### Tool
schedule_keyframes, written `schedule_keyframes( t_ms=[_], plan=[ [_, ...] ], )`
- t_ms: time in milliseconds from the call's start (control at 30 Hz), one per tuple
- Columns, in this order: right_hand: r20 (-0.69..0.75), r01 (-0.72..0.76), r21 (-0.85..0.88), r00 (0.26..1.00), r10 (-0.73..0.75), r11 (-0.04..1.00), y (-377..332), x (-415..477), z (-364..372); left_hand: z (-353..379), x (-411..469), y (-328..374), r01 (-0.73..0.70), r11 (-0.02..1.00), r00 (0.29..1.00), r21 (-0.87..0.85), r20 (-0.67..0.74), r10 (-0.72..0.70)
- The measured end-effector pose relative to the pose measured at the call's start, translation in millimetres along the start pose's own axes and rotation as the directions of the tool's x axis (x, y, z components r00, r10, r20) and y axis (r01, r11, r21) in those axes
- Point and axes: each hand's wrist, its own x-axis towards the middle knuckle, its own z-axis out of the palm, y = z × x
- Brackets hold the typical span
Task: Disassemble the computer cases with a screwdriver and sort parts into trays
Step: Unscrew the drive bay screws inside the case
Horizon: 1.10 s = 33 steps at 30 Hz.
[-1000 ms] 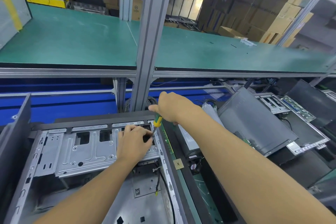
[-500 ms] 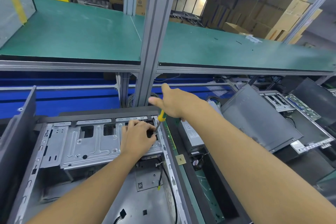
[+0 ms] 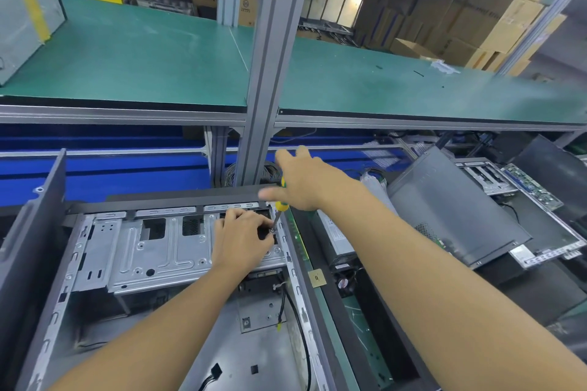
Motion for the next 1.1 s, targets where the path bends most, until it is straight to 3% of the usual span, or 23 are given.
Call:
schedule_keyframes(
  t_ms=[67, 167, 300, 400, 567, 667, 800, 933, 1100],
  plan=[
    [-0.110, -0.092, -0.071, 0.990, 0.084, 0.993, -3, 1, 1, 0, 0, 0, -0.006, 1.000, 1.000, 0.002, -0.006, 0.006],
    [-0.175, -0.043, -0.181, 0.984, 0.010, 0.982, -3, 4, 5, 0, -1, 0, -0.007, 1.000, 1.000, -0.008, -0.011, 0.007],
    [0.045, 0.125, 0.072, 0.991, -0.129, 0.990, 2, 2, -8, 0, 0, 0, -0.005, 1.000, 1.000, -0.002, -0.006, 0.005],
    [0.130, 0.105, 0.078, 0.985, -0.114, 0.991, 1, -1, -7, -1, 0, 0, -0.004, 1.000, 1.000, 0.009, 0.000, 0.004],
    [-0.080, -0.150, -0.053, 0.986, 0.146, 0.987, -7, 3, 1, -2, -1, 1, -0.007, 1.000, 1.000, -0.002, -0.002, 0.007],
    [-0.097, -0.076, -0.188, 0.994, 0.059, 0.979, -5, 6, 3, -2, -1, 1, -0.006, 1.000, 1.000, -0.008, -0.002, 0.006],
    [-0.048, 0.036, 0.036, 0.998, -0.034, 0.999, 3, 6, -2, -3, -1, 1, -0.005, 1.000, 1.000, -0.016, -0.001, 0.005],
    [0.056, 0.054, 0.080, 0.997, -0.059, 0.995, 7, 6, -5, -3, -1, 2, -0.001, 1.000, 1.000, -0.010, 0.001, 0.001],
    [-0.069, -0.048, 0.033, 0.996, 0.050, 0.998, -1, 4, 4, -4, -1, 2, -0.001, 1.000, 1.000, -0.008, 0.011, 0.001]
  ],
)
